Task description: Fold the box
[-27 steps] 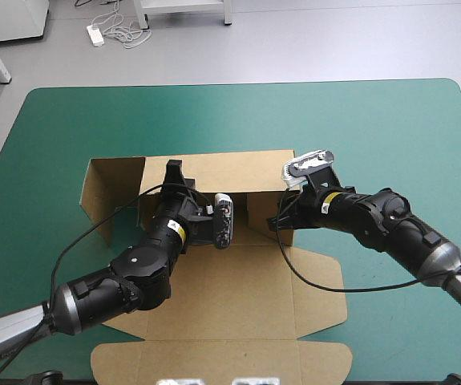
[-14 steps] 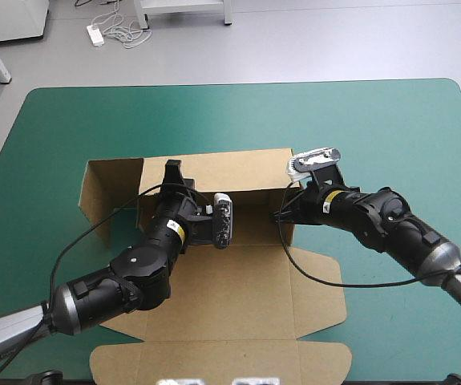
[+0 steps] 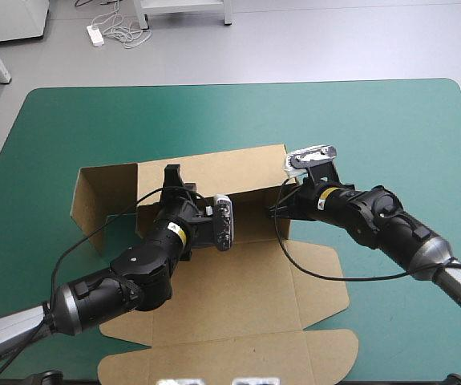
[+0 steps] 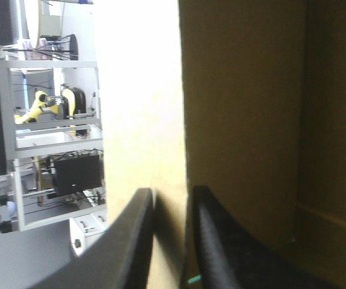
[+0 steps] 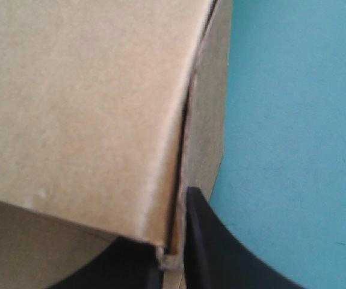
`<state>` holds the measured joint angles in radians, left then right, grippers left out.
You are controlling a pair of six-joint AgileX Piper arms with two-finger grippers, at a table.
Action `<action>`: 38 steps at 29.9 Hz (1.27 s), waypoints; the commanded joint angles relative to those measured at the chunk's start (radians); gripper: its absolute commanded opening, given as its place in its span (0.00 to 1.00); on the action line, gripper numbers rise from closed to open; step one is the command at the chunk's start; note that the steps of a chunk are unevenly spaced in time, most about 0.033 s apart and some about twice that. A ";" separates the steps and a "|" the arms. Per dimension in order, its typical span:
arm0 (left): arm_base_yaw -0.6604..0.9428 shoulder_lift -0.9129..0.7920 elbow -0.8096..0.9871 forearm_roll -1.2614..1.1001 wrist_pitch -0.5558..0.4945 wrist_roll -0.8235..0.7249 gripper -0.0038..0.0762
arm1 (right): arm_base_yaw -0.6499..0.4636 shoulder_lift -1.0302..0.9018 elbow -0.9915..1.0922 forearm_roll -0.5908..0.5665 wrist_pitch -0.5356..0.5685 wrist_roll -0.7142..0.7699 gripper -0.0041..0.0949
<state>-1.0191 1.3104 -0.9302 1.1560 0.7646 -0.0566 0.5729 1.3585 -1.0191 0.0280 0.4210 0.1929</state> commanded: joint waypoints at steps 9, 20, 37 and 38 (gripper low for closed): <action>-0.056 -0.021 -0.149 -0.086 0.210 -0.001 0.48 | 0.002 -0.016 -0.028 0.025 -0.087 0.020 0.04; -0.216 -0.021 -0.448 -0.334 0.528 0.051 0.48 | 0.002 -0.013 -0.028 0.018 -0.105 0.029 0.04; 0.428 -0.032 -0.799 -0.708 0.508 0.057 0.47 | 0.002 -0.011 -0.089 -0.008 0.030 0.037 0.04; 0.504 -0.030 -0.799 -0.775 0.488 0.074 0.47 | 0.002 -0.011 -0.100 -0.017 0.049 0.037 0.04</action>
<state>-0.6600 1.3052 -1.6985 0.4882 1.2457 0.0000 0.5729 1.3770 -1.0668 0.0190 0.4699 0.2168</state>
